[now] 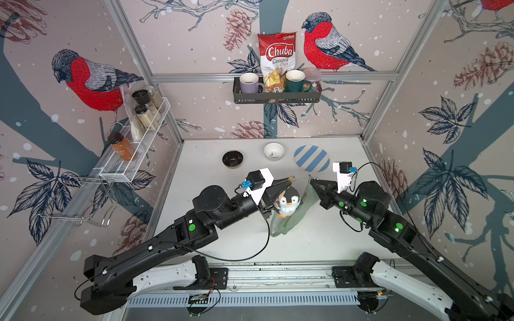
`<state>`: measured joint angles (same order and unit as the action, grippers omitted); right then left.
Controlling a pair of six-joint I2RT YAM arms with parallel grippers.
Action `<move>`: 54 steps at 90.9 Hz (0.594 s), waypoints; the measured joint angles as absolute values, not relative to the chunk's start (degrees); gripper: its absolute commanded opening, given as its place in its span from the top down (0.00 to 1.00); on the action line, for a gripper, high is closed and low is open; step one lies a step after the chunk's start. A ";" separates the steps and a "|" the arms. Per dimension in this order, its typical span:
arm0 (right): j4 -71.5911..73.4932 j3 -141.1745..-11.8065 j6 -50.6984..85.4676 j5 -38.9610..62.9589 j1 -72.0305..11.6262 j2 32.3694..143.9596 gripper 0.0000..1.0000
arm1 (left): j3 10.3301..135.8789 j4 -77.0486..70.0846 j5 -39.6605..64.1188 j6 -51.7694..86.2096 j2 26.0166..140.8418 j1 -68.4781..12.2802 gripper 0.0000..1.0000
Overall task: Remove the decoration from the bag
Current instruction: Place the decoration item at the center of the board.
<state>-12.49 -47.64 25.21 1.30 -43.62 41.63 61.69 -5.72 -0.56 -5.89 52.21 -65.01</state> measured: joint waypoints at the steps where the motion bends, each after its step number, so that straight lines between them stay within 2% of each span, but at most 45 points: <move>1: -12.49 -47.64 25.21 1.17 -43.51 41.63 1.00 | 61.76 -5.72 -0.86 -5.89 52.18 -65.01 1.00; 25: -14.90 -49.43 24.97 -0.40 -39.38 42.19 1.00 | 62.57 -3.05 -9.41 -5.85 52.69 -62.85 1.00; 54: -19.81 -55.00 23.97 0.23 -33.19 44.18 1.00 | 60.38 4.60 -15.18 3.36 55.09 -49.78 1.00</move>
